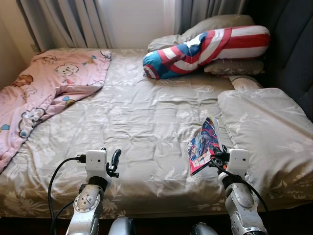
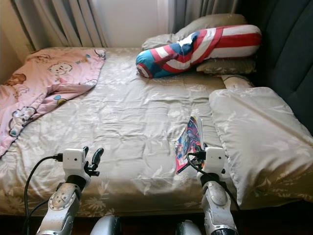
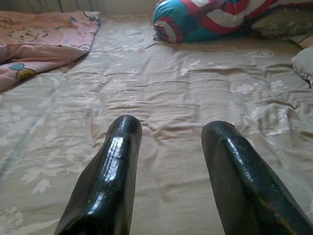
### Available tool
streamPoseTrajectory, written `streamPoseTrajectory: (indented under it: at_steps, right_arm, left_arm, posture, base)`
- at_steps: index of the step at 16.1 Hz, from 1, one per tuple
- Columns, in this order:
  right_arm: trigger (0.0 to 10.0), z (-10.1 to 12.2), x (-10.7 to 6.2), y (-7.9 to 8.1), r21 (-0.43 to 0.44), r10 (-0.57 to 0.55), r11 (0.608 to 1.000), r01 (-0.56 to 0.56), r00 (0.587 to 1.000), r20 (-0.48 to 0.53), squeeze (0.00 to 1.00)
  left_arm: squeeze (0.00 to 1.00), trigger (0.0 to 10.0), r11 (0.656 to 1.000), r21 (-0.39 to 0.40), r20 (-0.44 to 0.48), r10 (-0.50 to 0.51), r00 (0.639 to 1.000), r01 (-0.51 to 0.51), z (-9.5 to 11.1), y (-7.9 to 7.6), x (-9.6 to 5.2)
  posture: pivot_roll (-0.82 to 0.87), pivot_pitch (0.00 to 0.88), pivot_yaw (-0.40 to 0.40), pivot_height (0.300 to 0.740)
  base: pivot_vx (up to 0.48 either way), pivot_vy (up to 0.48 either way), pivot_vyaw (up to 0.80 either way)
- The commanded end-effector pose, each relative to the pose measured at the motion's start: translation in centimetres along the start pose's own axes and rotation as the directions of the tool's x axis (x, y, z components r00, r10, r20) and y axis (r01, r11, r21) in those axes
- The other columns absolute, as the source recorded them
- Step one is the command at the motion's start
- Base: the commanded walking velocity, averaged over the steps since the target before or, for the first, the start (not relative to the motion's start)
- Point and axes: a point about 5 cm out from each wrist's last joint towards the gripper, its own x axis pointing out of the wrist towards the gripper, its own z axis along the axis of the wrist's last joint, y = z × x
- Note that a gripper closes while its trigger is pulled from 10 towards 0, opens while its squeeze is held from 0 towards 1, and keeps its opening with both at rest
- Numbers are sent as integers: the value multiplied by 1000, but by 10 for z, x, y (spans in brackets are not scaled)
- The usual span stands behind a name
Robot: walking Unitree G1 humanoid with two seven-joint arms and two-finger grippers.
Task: Clean up the room
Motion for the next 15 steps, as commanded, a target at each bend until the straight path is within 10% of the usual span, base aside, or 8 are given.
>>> streamPoseTrajectory:
  at_steps: [1,15]
  right_arm:
    - [10000,15,5,6,1,28,1000,-28,996,82,0]
    - [10000,17,6,13,-16,73,997,-72,993,94,0]
  left_arm:
    - [0,10000,1000,12,-5,-9,1000,9,1,1,2]
    - [0,10000,1000,9,4,-14,1000,14,3,-2,4]
  posture:
    - [-56,18,17,641]
    - [-54,24,17,641]
  base:
    - [270,0,0]
    - [295,0,0]
